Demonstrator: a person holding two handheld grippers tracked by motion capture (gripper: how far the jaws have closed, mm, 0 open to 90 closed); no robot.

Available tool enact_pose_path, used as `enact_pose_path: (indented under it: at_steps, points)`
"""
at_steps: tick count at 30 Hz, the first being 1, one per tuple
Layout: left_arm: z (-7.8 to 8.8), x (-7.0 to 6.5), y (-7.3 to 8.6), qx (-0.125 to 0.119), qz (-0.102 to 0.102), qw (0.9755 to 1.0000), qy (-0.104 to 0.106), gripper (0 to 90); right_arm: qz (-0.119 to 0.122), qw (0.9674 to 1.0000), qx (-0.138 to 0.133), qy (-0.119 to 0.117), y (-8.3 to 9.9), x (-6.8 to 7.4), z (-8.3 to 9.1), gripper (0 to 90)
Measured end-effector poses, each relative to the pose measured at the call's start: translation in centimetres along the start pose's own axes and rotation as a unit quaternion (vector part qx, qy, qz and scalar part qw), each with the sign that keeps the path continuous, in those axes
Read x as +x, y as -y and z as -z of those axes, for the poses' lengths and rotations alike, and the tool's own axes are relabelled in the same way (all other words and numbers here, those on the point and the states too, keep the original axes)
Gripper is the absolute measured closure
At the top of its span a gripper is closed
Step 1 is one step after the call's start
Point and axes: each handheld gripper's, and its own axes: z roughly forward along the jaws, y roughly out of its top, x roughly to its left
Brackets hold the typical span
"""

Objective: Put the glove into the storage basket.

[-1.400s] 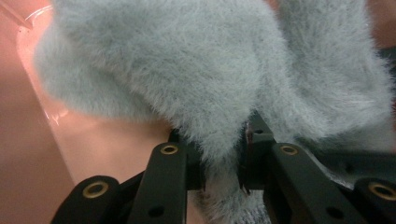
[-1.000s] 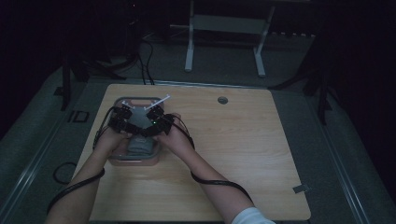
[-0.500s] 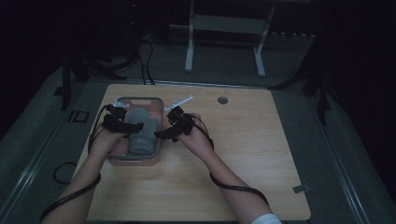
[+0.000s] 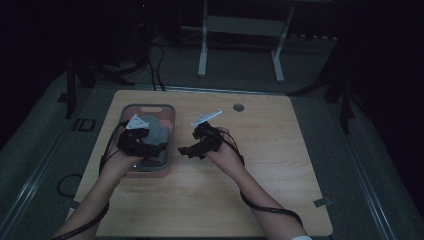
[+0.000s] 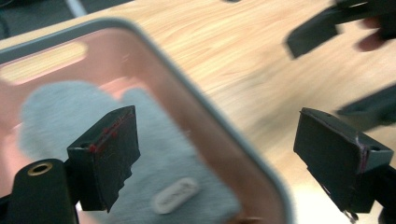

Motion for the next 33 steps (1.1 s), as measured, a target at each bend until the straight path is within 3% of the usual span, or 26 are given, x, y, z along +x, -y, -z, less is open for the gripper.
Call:
enact_pose_path:
  at_steps: [8,14,25,33]
  points:
    - [1.0,-3.8,0.3,-0.024,-0.032,0.9982,0.045,14.6,0.01,0.9999,0.001,0.002,2.2,-0.3,1.6,16.5]
    - [0.8,-6.7,1.2,-0.027,-0.058,0.9942,0.087,14.6,0.009,0.9999,0.002,0.006,4.3,-0.8,2.8,16.5]
    - [-1.9,-9.6,3.5,-0.008,-0.073,0.9861,0.149,14.6,-0.007,0.9999,0.006,0.008,8.1,-2.0,3.1,16.5]
    - [-4.2,-11.6,5.3,0.009,-0.101,0.9783,0.18,14.6,0.008,0.9999,0.012,0.008,10.7,-2.5,2.6,15.5]
